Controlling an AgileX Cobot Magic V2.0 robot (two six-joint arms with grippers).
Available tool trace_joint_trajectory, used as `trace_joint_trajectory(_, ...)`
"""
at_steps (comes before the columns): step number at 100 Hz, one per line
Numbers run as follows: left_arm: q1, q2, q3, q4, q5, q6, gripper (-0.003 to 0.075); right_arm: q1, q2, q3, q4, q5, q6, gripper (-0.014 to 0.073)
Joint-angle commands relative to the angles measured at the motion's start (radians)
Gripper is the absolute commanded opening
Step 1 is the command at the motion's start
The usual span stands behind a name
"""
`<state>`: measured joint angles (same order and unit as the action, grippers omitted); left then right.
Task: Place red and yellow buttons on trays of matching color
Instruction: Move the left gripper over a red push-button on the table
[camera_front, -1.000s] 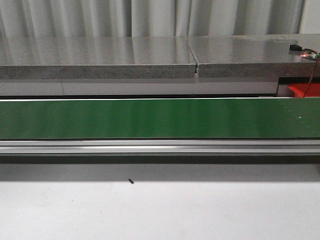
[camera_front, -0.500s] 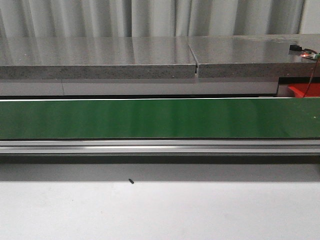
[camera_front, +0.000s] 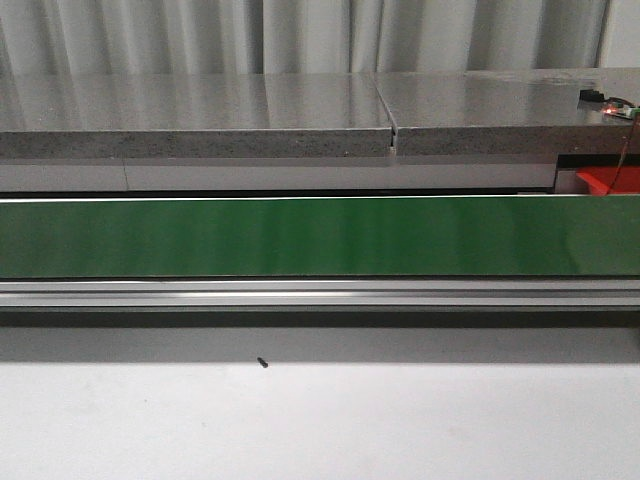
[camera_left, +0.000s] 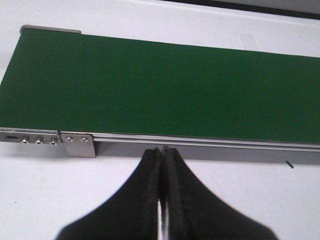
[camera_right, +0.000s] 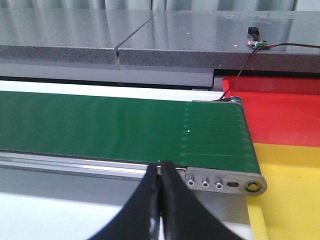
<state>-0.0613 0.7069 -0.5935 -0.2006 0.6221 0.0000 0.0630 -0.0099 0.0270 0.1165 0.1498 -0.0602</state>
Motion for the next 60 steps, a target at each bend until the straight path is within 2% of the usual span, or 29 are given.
trace_joint_trajectory(1,-0.005,0.013,-0.038,-0.020,-0.058,-0.014,-0.0020,0.001,-0.020,-0.016,0.001,-0.083,-0.002,-0.0068)
trace_joint_trajectory(22,-0.003,0.013,-0.038,-0.020,-0.061,-0.014,-0.0015,0.001,-0.020,-0.016,0.001,-0.083,-0.002,-0.0068)
trace_joint_trajectory(29,-0.003,0.013,-0.038,-0.020,-0.059,-0.014,0.0036,0.001,-0.020,-0.016,0.001,-0.083,-0.002,-0.0068)
trace_joint_trajectory(36,-0.003,0.013,-0.038,-0.020,-0.059,-0.014,0.0150,0.001,-0.020,-0.016,0.001,-0.083,-0.002,-0.0068)
trace_joint_trajectory(51,-0.003,0.013,-0.038,-0.020,-0.059,-0.014,0.0519,0.001,-0.020,-0.016,0.001,-0.083,-0.002,-0.0068)
trace_joint_trajectory(60,-0.003,0.013,-0.038,-0.020,-0.061,-0.014,0.0640,0.001,-0.020,-0.016,0.001,-0.083,-0.002,-0.0068)
